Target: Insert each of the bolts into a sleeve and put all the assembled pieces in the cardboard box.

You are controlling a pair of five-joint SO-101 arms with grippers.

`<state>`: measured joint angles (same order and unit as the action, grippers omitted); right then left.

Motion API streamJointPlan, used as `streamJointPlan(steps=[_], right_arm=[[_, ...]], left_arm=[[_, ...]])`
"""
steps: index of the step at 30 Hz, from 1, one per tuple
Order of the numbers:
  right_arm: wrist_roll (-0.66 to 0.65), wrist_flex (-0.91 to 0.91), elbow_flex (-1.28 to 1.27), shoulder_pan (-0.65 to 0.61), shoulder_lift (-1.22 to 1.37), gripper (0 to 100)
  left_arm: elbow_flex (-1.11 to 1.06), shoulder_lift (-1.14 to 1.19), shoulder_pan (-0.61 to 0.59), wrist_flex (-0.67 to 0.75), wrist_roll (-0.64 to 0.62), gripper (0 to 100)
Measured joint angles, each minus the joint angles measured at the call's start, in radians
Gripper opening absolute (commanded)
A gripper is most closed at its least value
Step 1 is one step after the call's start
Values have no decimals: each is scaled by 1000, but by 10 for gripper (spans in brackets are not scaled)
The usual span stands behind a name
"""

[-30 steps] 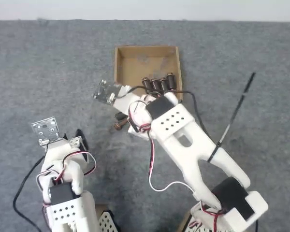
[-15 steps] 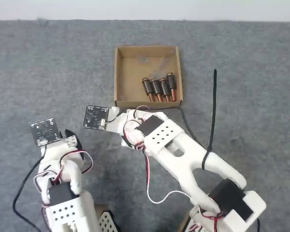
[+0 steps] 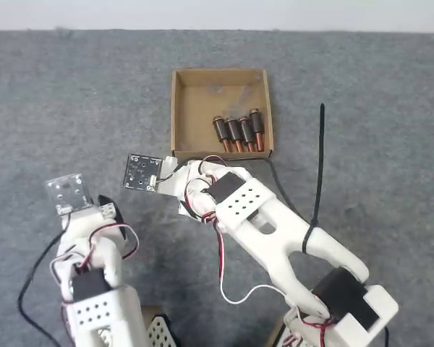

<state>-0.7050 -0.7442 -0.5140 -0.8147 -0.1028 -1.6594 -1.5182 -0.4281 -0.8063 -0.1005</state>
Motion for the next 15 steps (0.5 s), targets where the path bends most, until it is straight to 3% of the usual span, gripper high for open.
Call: streamJointPlan(steps=[7, 11, 15], right_arm=[[0, 60, -32, 0, 0, 84], [-5, 193, -118, 2, 0, 84], [-94, 313, -178, 0, 0, 84]], left_arm=[[166, 485, -35, 178, 0, 58], [261, 709, -68, 210, -2, 58], [336, 841, -120, 230, -57, 58]])
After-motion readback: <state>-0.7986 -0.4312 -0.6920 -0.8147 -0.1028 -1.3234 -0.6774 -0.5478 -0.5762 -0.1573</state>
